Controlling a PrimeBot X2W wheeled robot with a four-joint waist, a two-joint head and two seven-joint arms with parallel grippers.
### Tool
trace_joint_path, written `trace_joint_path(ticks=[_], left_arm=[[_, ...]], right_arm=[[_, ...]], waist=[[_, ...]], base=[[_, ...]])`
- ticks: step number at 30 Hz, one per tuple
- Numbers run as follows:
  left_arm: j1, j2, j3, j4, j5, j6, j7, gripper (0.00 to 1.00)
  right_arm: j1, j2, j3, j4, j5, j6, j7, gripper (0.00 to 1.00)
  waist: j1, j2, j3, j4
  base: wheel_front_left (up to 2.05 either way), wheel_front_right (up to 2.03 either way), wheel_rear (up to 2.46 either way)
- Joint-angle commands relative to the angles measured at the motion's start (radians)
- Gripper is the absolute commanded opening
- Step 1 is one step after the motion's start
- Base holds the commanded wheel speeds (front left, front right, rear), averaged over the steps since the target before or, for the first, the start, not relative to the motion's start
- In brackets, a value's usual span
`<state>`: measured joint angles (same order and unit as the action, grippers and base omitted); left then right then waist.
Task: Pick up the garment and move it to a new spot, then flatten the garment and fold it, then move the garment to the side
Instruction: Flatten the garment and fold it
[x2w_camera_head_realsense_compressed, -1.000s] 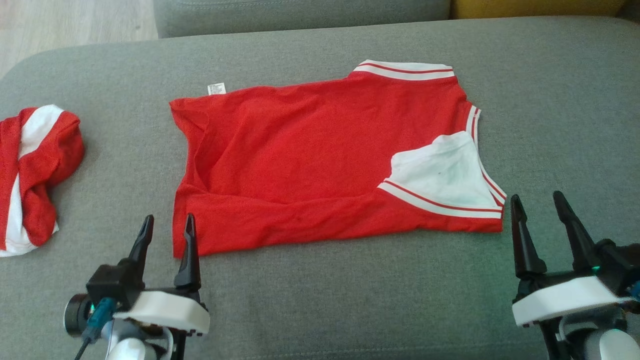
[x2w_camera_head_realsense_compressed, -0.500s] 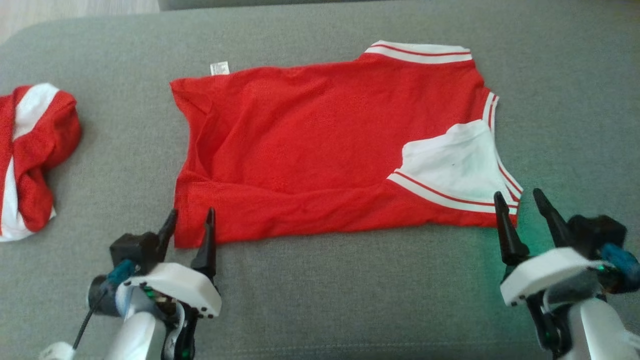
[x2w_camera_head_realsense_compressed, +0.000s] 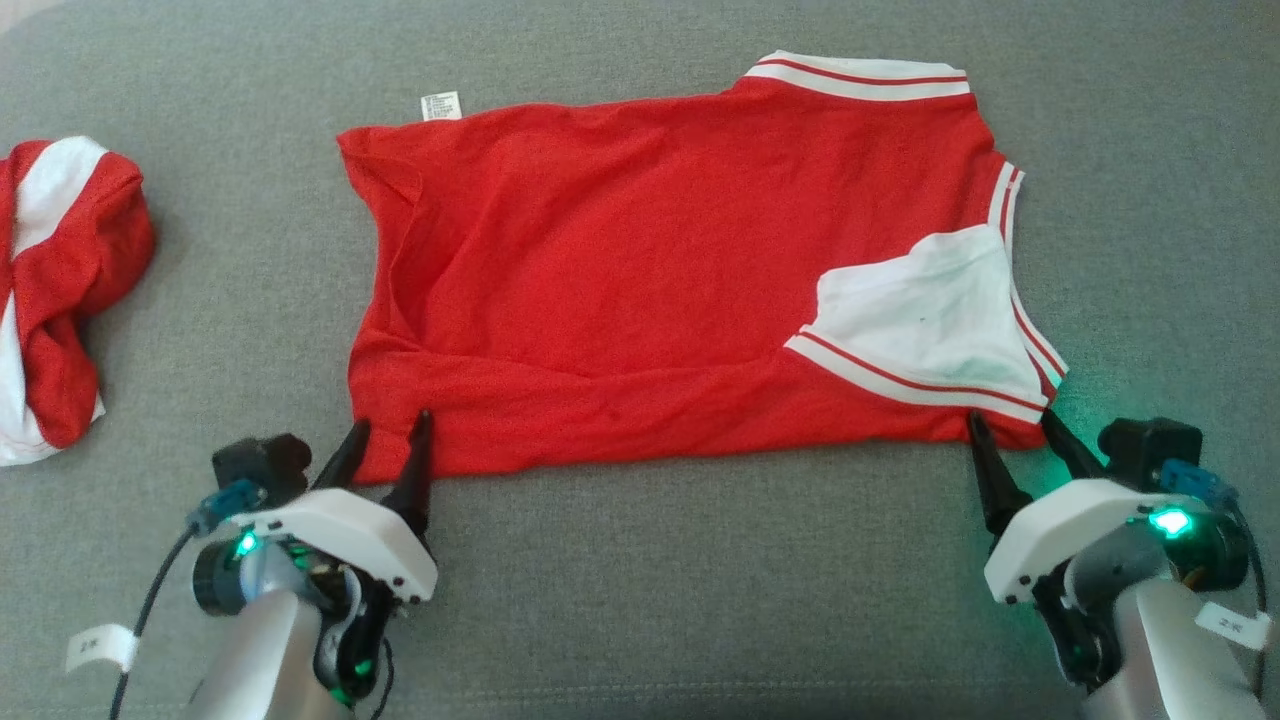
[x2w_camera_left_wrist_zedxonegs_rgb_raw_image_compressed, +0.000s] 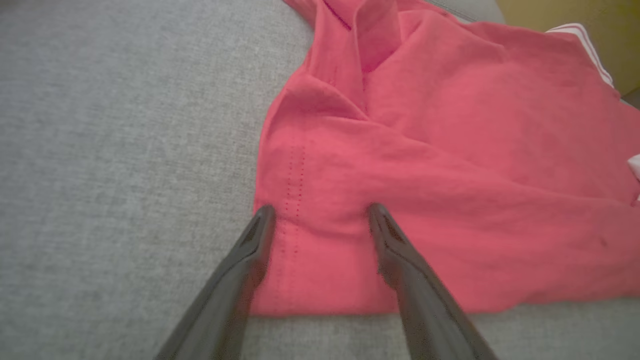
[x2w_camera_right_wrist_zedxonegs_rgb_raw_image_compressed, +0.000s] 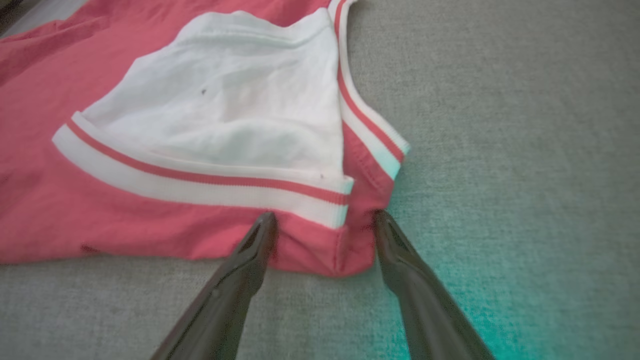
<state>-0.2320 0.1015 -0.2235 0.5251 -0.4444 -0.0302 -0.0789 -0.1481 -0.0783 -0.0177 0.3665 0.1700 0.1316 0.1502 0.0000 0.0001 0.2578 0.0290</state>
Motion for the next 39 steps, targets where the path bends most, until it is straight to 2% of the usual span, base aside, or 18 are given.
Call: trace_joint_path(ticks=[1,2,3,9,15,24,33,34,35,36,39], left_arm=[[-0.009,0.012,0.021,0.026,-0.006,-0.002,0.029,0.41],[-0.014,0.014,0.02,0.031,-0.006,-0.006,0.027,0.0],[-0.019,0.016,0.018,0.034,-0.004,-0.008,0.021,0.0],[-0.027,0.038,0.021,0.021,0.016,0.005,-0.04,0.0],[0.006,0.074,0.041,-0.045,0.027,0.036,-0.078,0.0],[0.112,0.114,0.057,-0.174,0.008,0.069,-0.009,0.0],[0.207,0.111,0.054,-0.246,-0.025,0.096,0.071,0.0],[0.215,0.108,0.052,-0.251,-0.031,0.097,0.081,0.0],[0.221,0.106,0.052,-0.256,-0.035,0.1,0.085,0.48],[0.226,0.103,0.052,-0.263,-0.038,0.102,0.086,1.0],[0.231,0.094,0.053,-0.289,-0.037,0.109,0.06,1.0]], right_arm=[[-0.017,0.005,0.034,0.003,0.007,-0.001,0.013,0.81],[-0.021,0.006,0.037,0.009,0.013,-0.001,0.015,0.31],[-0.025,0.007,0.04,0.013,0.021,-0.001,0.013,0.0],[-0.026,0.007,0.052,0.003,0.063,-0.001,-0.014,0.0],[0.037,0.002,0.06,-0.07,0.092,-0.001,-0.015,0.0],[0.177,0.003,0.041,-0.202,0.115,-0.001,0.052,0.0],[0.257,0.013,0.029,-0.251,0.13,-0.001,0.102,0.0],[0.258,0.013,0.028,-0.255,0.132,-0.001,0.098,0.37],[0.259,0.014,0.028,-0.258,0.129,-0.001,0.092,1.0],[0.258,0.013,0.03,-0.262,0.127,-0.001,0.084,1.0],[0.247,0.001,0.036,-0.288,0.106,-0.001,0.04,1.0]], waist=[[0.0,-0.0001,0.002,-0.001],[0.0,-0.0001,0.003,-0.001],[0.0,-0.0001,0.004,-0.001],[0.0,-0.0001,-0.001,0.002],[0.0,-0.0001,-0.027,0.004],[0.0,-0.0001,-0.064,-0.001],[0.0,-0.0001,-0.087,-0.01],[0.0,-0.0001,-0.088,-0.011],[0.0,-0.0001,-0.09,-0.012],[0.0,-0.0001,-0.092,-0.012],[0.0,-0.0001,-0.096,-0.013]], base=[[0.0,0.0,0.0],[0.0,0.0,0.0],[0.0,0.0,0.0],[0.0,0.0,0.0],[0.0,0.0,0.0],[0.0,0.0,0.0],[0.0,0.0,0.0],[0.0,0.0,0.0],[0.0,0.0,0.0],[0.0,0.0,0.0],[0.0,0.0,0.0]])
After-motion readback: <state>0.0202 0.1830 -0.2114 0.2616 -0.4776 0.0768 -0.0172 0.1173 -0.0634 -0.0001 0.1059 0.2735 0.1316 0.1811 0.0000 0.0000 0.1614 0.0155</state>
